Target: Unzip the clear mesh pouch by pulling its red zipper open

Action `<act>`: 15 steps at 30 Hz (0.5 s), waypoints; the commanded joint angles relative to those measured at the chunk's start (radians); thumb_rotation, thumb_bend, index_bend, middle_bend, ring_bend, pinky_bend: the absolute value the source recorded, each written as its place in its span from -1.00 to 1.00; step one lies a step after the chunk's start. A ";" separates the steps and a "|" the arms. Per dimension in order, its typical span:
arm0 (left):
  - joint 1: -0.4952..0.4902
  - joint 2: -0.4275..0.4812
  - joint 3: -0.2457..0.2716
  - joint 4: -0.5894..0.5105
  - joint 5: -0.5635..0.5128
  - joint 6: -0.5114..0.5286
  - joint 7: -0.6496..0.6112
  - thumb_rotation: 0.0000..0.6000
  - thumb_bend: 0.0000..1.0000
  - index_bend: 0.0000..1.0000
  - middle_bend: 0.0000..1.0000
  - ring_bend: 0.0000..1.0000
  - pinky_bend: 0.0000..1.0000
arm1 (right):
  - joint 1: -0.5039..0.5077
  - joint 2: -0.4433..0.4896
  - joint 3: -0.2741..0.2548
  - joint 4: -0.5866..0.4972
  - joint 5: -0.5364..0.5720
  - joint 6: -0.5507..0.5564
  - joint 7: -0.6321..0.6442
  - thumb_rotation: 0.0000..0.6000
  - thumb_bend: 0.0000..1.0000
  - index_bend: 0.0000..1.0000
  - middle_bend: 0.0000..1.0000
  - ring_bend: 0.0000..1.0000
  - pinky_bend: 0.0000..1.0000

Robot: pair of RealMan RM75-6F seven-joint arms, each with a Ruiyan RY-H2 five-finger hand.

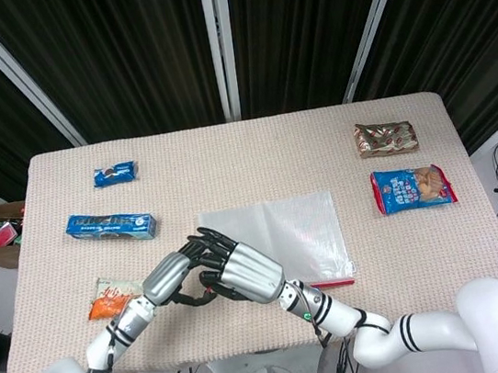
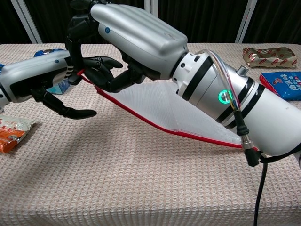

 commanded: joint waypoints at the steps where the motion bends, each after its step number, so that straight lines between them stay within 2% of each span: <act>1: -0.008 -0.017 -0.001 0.012 -0.017 -0.004 0.006 1.00 -0.50 -0.27 -0.81 -0.92 -0.79 | -0.001 0.000 0.003 0.003 -0.001 0.004 0.007 1.00 0.02 0.76 -0.44 -0.99 -1.00; 15: -0.039 -0.072 -0.001 0.033 -0.064 -0.001 0.004 1.00 -0.44 -0.07 -0.75 -0.91 -0.79 | 0.001 -0.002 0.011 0.014 0.006 0.002 0.031 1.00 0.02 0.77 -0.44 -0.99 -1.00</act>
